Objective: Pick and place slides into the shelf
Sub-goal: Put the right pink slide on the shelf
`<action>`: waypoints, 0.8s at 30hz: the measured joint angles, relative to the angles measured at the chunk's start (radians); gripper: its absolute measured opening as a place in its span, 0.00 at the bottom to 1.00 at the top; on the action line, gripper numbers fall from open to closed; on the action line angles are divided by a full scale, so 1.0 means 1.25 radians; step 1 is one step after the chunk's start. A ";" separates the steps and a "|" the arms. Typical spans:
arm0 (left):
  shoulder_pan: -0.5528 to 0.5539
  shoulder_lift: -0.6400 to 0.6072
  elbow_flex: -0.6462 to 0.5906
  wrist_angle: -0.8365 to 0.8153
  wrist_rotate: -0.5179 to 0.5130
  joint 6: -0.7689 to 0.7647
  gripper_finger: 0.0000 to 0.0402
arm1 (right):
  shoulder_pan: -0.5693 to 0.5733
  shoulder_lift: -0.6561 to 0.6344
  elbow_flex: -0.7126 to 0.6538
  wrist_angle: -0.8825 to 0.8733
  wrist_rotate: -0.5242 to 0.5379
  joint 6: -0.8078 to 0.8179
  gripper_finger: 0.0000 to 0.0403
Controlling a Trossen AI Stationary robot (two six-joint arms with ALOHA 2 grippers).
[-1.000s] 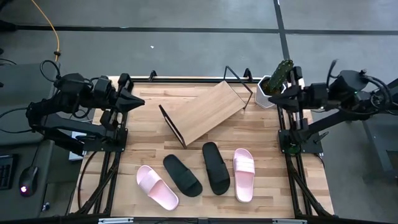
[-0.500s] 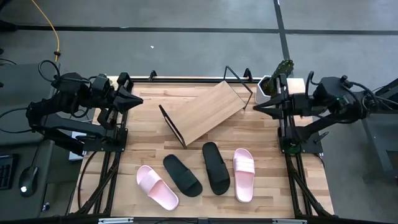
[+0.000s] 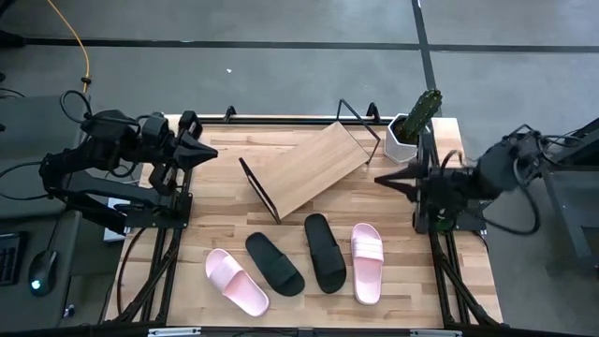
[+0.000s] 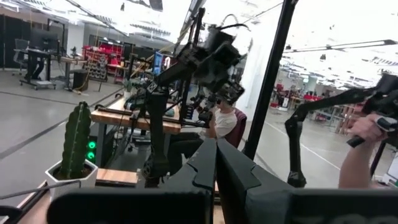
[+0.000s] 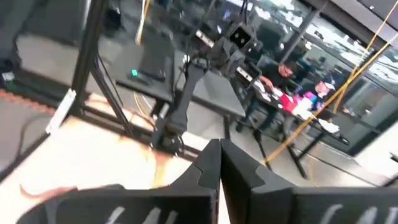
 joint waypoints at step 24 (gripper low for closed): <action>0.000 0.000 0.000 -0.047 0.000 0.002 0.00 | 0.255 0.290 0.252 -0.384 0.373 0.376 0.00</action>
